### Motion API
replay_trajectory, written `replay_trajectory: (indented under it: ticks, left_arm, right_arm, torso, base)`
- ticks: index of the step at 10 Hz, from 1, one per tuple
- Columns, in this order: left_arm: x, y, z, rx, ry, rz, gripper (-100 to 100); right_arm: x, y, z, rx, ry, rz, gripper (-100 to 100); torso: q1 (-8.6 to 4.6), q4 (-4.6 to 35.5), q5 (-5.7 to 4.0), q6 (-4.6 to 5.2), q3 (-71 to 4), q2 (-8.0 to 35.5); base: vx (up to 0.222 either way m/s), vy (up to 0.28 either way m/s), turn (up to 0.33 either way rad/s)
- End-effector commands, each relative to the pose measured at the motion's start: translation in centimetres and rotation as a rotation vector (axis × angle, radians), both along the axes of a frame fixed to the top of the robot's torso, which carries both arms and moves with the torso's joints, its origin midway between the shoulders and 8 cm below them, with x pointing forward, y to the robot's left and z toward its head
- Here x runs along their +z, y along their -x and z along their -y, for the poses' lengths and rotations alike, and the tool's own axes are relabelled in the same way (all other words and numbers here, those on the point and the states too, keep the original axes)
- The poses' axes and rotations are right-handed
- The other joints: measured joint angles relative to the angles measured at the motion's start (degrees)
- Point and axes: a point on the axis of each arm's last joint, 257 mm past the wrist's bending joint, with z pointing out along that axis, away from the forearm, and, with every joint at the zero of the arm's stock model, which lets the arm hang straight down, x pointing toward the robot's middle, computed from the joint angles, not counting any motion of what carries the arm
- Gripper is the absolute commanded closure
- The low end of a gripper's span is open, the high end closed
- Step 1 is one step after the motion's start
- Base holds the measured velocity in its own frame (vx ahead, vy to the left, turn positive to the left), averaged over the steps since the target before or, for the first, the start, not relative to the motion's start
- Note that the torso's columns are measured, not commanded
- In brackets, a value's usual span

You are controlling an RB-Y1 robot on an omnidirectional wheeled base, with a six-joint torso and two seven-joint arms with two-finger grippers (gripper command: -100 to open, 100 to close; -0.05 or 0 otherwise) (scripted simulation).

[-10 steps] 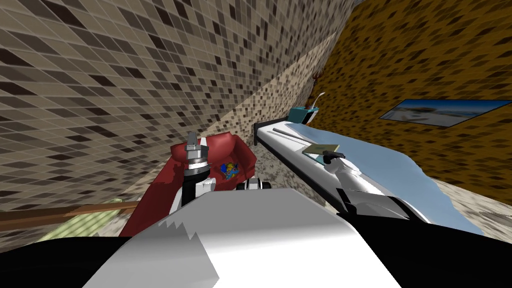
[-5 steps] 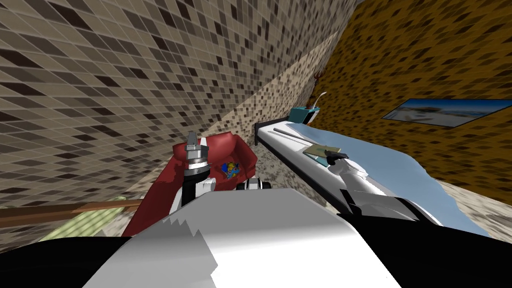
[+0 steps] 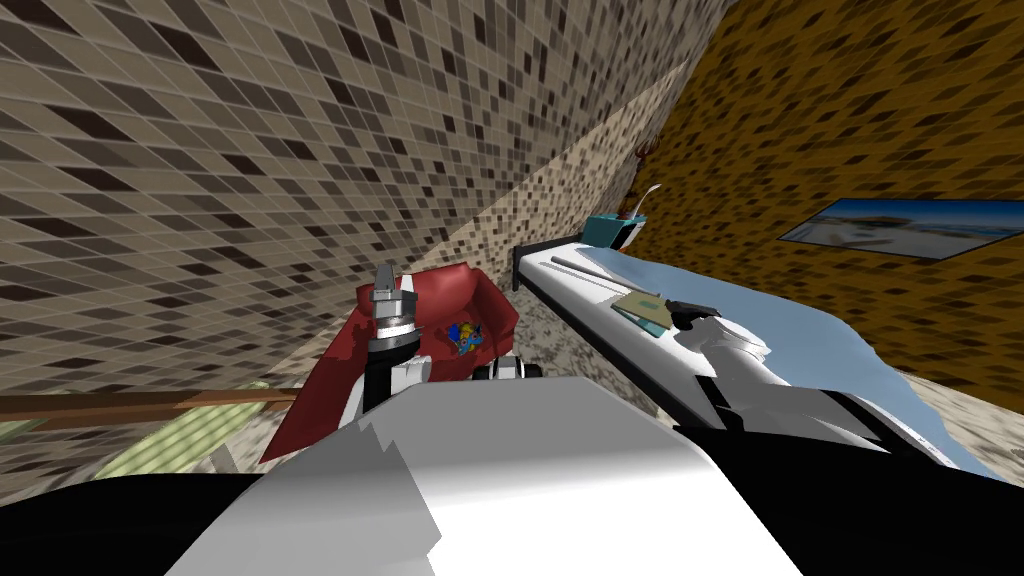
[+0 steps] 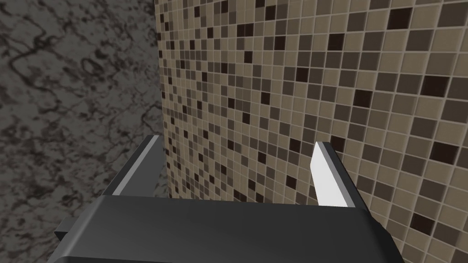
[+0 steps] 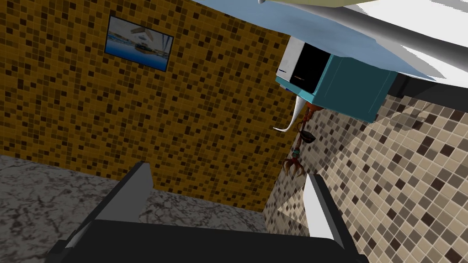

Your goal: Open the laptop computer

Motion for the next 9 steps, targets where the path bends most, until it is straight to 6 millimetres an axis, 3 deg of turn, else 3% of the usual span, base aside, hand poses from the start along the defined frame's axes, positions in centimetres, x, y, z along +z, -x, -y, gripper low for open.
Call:
replay_trajectory:
  ticks: [1,3,4,9]
  left_arm:
    - [0.0,0.0,0.0,0.0,0.0,0.0,0]
    - [0.0,0.0,0.0,0.0,0.0,0.0,0]
    - [0.0,0.0,0.0,0.0,0.0,0.0,0]
    - [0.0,0.0,0.0,0.0,0.0,0.0,0]
  right_arm:
    - [1.2,0.93,1.16,-0.01,0.002,0.003,-100]
    - [1.61,1.25,1.54,-0.016,0.003,0.004,-100]
    - [1.67,1.28,1.59,-0.015,0.003,0.004,0]
    - [1.66,1.27,1.58,-0.015,0.003,0.004,0]
  torso:
    - [0.01,0.0,0.0,-0.01,0.0,0.0]
    - [0.02,0.0,0.0,0.0,0.0,0.0]
    - [0.01,0.0,-0.01,-0.01,0.0,0.0]
    - [0.04,0.0,0.01,-0.01,0.0,0.0]
  base:
    - [-0.006,0.015,0.035]
    - [-0.005,0.011,0.018]
    - [0.0,0.0,0.0]
    - [0.0,0.0,0.0]
